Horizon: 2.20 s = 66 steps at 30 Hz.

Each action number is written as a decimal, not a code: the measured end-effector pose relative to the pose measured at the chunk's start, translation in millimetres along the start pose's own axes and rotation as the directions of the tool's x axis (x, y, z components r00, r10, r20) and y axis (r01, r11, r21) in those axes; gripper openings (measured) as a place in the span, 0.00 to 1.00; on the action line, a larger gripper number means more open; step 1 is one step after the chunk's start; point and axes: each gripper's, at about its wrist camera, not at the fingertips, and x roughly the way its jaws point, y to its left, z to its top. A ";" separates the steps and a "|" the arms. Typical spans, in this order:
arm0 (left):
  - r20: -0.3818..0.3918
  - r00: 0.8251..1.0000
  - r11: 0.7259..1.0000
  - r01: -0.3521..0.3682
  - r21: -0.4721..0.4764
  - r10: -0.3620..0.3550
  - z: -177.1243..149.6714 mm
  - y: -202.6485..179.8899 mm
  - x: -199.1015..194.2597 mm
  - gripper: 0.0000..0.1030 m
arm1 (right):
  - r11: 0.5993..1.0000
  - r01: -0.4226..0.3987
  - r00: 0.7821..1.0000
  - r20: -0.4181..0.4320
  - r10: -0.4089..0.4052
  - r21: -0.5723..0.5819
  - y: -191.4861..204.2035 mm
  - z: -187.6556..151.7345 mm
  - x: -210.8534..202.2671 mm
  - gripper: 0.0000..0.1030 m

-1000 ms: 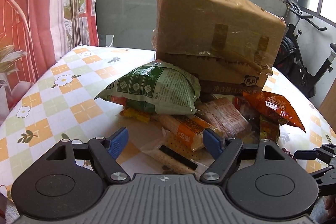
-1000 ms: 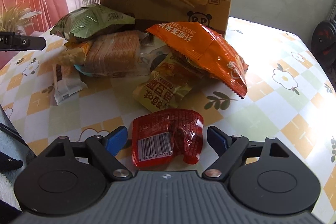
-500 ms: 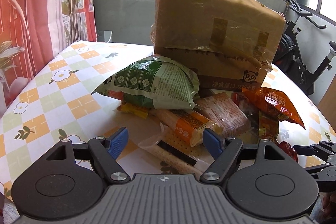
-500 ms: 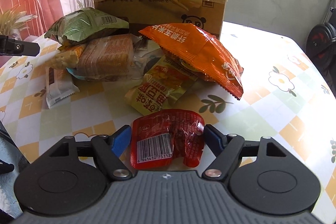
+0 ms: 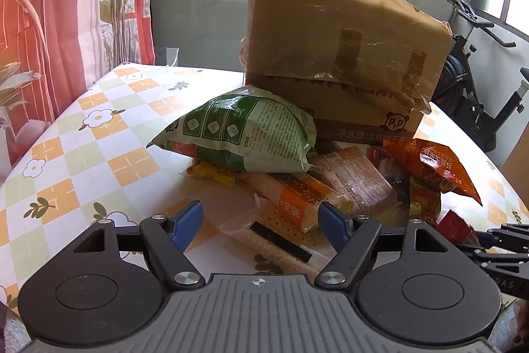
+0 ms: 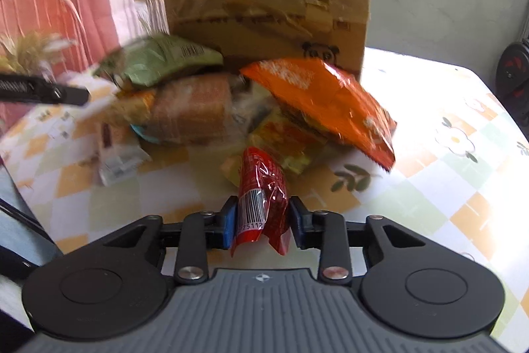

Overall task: Organize snacks
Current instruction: 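Grasp the orange-wrapped bar with the left gripper while the right gripper holds the red stick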

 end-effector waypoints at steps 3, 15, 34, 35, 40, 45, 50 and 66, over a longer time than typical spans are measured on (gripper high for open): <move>-0.002 1.000 1.000 0.001 0.004 -0.001 -0.2 -0.3 0.5 0.76 | 1.000 -0.012 1.000 0.024 0.012 -0.013 3.8 5.5 -2.7 0.31; -0.044 0.999 1.000 -0.009 0.012 0.010 -4.5 -0.3 12.3 0.74 | 0.978 -0.001 0.983 0.179 0.039 -0.207 30.4 30.7 30.0 0.31; -0.084 0.995 0.997 0.048 -0.054 -0.053 14.6 -12.1 35.8 0.73 | 0.977 -0.006 0.967 0.246 0.059 -0.214 27.7 16.2 46.9 0.26; -0.088 0.995 0.996 0.049 -0.068 -0.055 17.7 -13.7 40.3 0.72 | 0.977 -0.006 0.967 0.246 0.060 -0.215 28.0 15.7 46.5 0.26; -0.089 0.995 0.997 0.040 -0.070 -0.046 26.8 -33.4 64.4 0.69 | 0.982 -0.014 0.966 0.249 0.062 -0.187 24.4 15.0 45.6 0.26; -0.093 0.996 0.994 -0.026 -0.106 0.016 24.3 -36.4 83.1 0.67 | 0.983 -0.023 0.967 0.247 0.068 -0.183 23.4 14.7 45.7 0.26; -0.102 0.994 0.991 -0.053 -0.121 0.041 21.4 -28.8 83.8 0.52 | 0.982 -0.025 0.968 0.241 0.071 -0.188 23.2 15.6 47.3 0.26; -0.096 0.993 0.996 -0.080 -0.041 0.076 13.5 -27.4 83.9 0.47 | 0.984 -0.025 0.971 0.231 0.066 -0.175 20.6 16.3 48.9 0.26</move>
